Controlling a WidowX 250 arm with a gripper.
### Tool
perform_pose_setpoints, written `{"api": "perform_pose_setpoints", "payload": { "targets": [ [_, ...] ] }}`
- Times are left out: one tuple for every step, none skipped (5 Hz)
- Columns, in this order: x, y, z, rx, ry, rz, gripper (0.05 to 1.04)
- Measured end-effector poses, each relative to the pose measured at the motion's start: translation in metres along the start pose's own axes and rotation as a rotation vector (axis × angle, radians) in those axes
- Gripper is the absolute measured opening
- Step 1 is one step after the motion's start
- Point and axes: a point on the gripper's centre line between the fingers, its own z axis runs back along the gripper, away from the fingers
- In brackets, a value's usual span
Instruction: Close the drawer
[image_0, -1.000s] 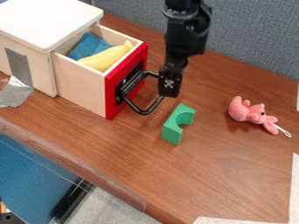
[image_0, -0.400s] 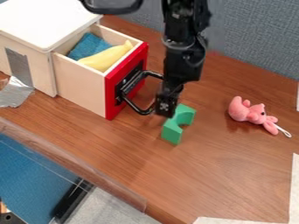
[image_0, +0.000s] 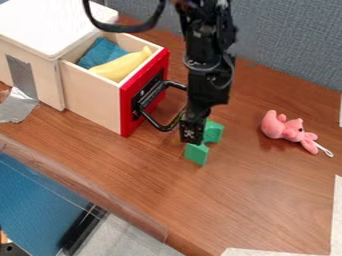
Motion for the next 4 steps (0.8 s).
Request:
{"api": "perform_pose_setpoints", "payload": {
  "targets": [
    [0.002,0.001,-0.006,0.002,-0.014,-0.009,0.999],
    [-0.007,0.003,-0.014,-0.006,0.005,0.005,0.999],
    [-0.013,0.004,-0.021,-0.018,0.012,0.013,0.999],
    [-0.016,0.004,-0.022,-0.015,0.023,0.01,0.999]
  ]
}}
